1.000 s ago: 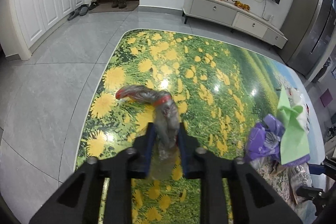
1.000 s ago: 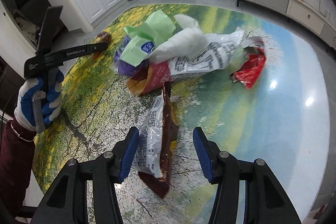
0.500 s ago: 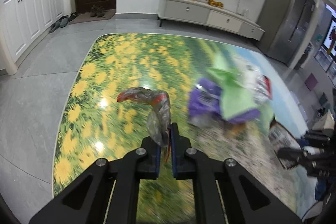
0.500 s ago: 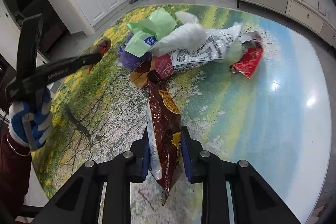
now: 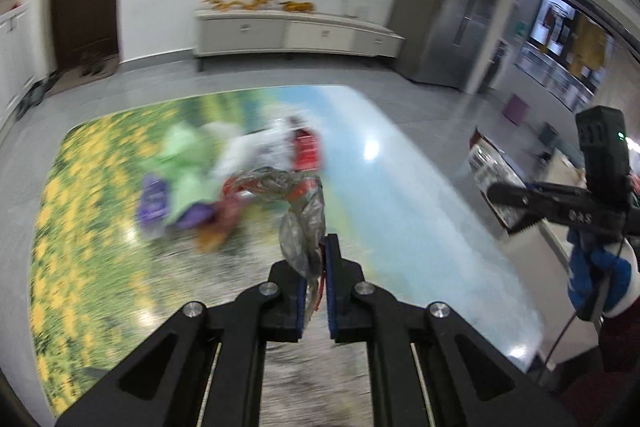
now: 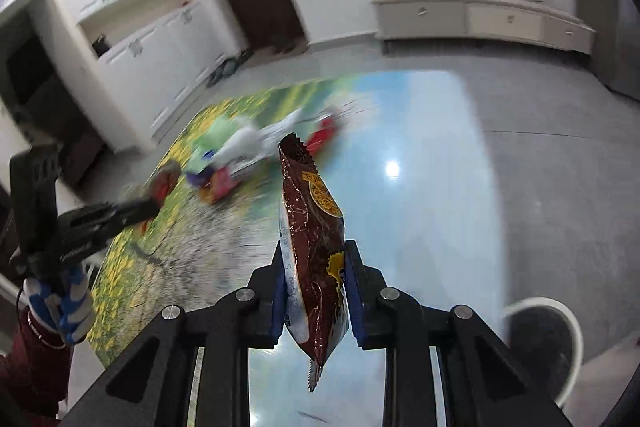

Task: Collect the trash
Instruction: 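Carry both wrappers over the trash bin and open both tools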

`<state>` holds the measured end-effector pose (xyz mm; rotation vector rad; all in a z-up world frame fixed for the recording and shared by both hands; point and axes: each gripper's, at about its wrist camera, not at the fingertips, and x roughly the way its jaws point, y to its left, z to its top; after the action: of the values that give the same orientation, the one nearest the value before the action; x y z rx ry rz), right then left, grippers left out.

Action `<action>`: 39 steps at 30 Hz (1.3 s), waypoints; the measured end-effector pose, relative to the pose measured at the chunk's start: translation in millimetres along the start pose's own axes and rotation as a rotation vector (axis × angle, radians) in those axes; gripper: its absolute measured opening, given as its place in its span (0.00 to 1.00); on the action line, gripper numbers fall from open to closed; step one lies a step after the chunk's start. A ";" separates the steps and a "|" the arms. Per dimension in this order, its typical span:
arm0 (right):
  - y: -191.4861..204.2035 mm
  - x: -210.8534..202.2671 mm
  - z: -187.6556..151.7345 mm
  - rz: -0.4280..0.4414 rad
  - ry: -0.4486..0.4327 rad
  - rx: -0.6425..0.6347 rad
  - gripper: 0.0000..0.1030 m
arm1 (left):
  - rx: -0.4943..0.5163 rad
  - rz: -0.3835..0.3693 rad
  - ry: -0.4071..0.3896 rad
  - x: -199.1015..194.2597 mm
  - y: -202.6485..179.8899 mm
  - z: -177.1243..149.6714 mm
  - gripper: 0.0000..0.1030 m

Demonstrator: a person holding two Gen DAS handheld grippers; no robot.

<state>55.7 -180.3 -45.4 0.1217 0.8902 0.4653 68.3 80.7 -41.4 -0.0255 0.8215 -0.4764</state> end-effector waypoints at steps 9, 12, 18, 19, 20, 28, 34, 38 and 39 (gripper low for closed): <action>-103.0 -62.7 -44.9 -0.232 -0.068 0.180 0.23 | 0.198 -0.156 0.089 57.4 -134.1 29.3 0.07; -136.4 -70.0 -65.7 -0.277 -0.063 0.254 0.24 | 0.256 -0.189 0.136 82.8 -173.7 30.1 0.07; -194.9 -71.6 -97.8 -0.334 -0.020 0.356 0.25 | 0.308 -0.243 0.255 145.0 -241.6 27.0 0.07; -202.9 -70.2 -103.1 -0.337 -0.012 0.374 0.25 | 0.313 -0.248 0.277 155.9 -251.9 25.3 0.07; -208.8 -69.8 -107.1 -0.337 -0.006 0.388 0.25 | 0.311 -0.253 0.292 163.5 -258.5 24.1 0.08; -244.5 -57.8 -128.2 -0.340 0.052 0.468 0.30 | 0.281 -0.281 0.379 208.5 -299.1 18.4 0.09; -253.8 -51.9 -141.8 -0.355 0.084 0.501 0.46 | 0.260 -0.302 0.390 214.1 -303.6 16.1 0.43; -258.3 -57.4 -145.6 -0.362 0.078 0.524 0.47 | 0.259 -0.309 0.375 206.8 -300.4 16.5 0.48; -258.7 -59.6 -145.9 -0.363 0.075 0.527 0.47 | 0.262 -0.306 0.370 203.9 -298.7 16.9 0.48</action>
<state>-0.9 -450.6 -169.9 0.4175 1.0679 -0.1119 80.1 -274.3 -111.3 0.1863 1.1179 -0.8927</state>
